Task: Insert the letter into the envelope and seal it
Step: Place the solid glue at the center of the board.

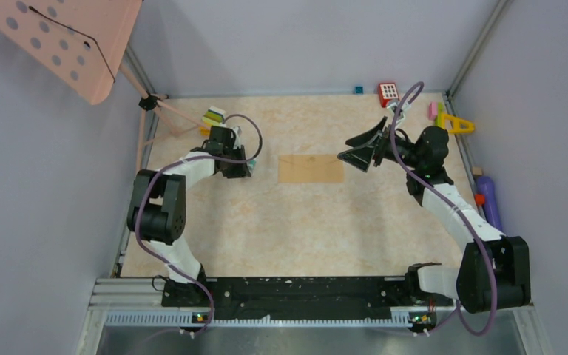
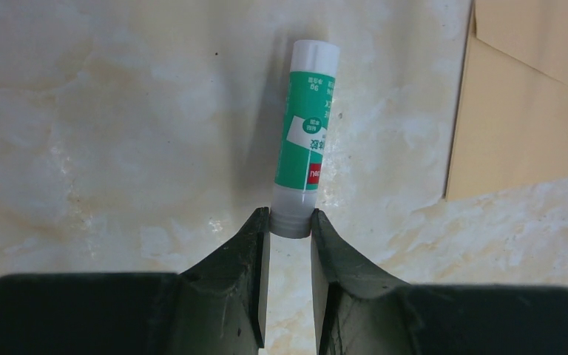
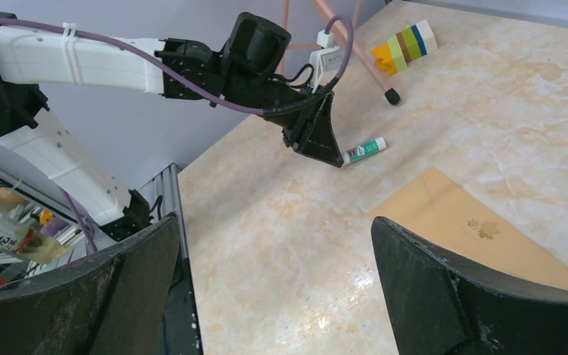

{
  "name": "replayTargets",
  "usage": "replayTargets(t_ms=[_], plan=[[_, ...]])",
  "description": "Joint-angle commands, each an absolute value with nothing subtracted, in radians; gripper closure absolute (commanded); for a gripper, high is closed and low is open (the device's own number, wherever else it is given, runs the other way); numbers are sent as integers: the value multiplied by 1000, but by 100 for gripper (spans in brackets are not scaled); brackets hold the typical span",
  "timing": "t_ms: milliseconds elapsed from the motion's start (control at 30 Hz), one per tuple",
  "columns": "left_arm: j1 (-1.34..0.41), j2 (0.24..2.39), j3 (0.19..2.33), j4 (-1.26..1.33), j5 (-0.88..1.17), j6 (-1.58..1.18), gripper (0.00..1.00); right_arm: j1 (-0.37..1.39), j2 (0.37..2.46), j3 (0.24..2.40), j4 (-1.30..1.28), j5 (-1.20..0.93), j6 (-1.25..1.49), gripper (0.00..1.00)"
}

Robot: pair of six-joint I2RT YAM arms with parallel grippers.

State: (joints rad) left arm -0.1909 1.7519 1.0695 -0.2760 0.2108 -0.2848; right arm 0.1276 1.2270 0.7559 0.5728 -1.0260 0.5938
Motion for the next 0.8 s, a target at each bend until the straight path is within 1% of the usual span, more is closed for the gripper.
replayTargets(t_ms=[0,200,433,533,633,733,767], plan=[[-211,1770,1093,-262,147,-314,99,116,1223,807,591,-1046,571,1],[-235,1794,1092,-265,108,-332,94,115,1216,805,590,-1050,571,1],[-235,1811,1101,-262,131,-349,78,115,1216,805,590,-1049,569,1],[-235,1815,1102,-261,146,-353,66,116,1216,807,590,-1049,570,1],[-235,1813,1102,-259,154,-354,50,116,1216,807,591,-1049,571,1],[-236,1809,1101,-258,163,-356,41,116,1218,807,590,-1049,569,1],[-236,1807,1099,-258,165,-356,39,116,1219,808,589,-1049,569,1]])
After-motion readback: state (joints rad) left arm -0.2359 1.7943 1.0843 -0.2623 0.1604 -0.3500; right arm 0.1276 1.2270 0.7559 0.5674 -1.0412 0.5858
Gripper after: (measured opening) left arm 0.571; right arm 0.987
